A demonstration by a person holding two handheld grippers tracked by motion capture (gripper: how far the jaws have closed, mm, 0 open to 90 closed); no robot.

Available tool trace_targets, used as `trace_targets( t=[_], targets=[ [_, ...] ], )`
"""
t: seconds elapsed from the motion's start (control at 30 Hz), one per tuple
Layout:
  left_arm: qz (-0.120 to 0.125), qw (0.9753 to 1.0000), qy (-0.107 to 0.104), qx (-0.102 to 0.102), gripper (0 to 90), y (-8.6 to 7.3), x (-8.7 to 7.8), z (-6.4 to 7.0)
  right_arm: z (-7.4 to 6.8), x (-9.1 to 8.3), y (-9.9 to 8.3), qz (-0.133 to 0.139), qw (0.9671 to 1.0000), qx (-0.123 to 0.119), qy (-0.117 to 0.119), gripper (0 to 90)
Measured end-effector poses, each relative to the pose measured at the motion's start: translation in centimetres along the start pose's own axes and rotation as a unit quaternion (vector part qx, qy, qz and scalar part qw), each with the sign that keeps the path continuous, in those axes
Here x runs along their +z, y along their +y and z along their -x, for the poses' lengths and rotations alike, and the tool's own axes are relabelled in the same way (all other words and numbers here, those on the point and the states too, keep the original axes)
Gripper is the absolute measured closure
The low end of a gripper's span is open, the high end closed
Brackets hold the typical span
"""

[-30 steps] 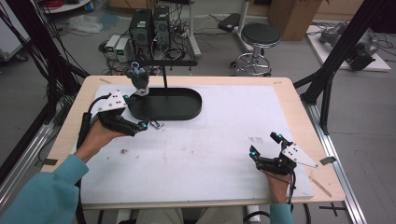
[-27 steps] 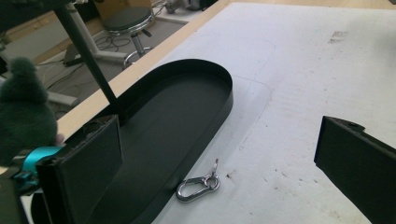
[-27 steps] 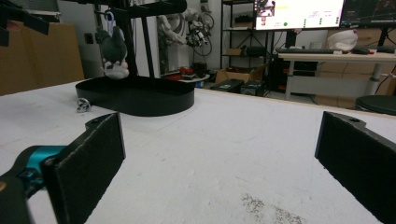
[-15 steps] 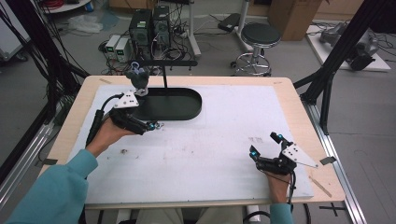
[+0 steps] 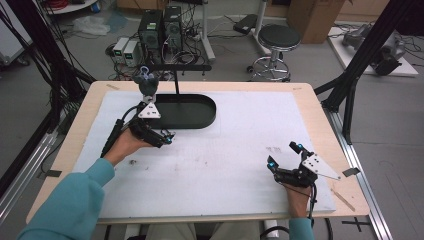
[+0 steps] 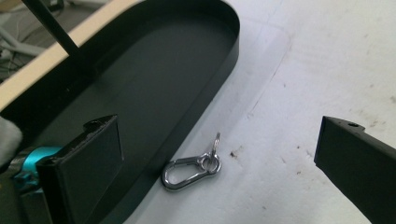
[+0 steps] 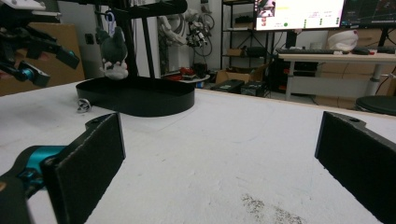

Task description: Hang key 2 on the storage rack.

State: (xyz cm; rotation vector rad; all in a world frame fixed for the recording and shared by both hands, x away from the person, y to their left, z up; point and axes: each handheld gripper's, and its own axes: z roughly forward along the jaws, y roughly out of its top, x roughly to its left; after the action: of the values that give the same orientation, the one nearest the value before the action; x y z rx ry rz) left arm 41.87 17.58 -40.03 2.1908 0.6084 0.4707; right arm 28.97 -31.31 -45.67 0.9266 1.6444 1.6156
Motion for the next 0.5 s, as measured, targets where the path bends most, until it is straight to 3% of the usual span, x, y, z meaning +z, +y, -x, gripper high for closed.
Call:
trace_targets(
  t=[0.17,0.5],
  targets=[
    [-0.014,0.9998,-0.008,-0.008,2.7,-0.2,0.8,0.0,0.0,0.0,0.0,0.0,1.0,-0.001,0.0,0.8],
    [-0.04,0.9991,-0.014,-0.001,14.1,-0.5,1.4,0.0,0.0,0.0,0.0,0.0,1.0,0.0,0.001,0.8]
  ],
)
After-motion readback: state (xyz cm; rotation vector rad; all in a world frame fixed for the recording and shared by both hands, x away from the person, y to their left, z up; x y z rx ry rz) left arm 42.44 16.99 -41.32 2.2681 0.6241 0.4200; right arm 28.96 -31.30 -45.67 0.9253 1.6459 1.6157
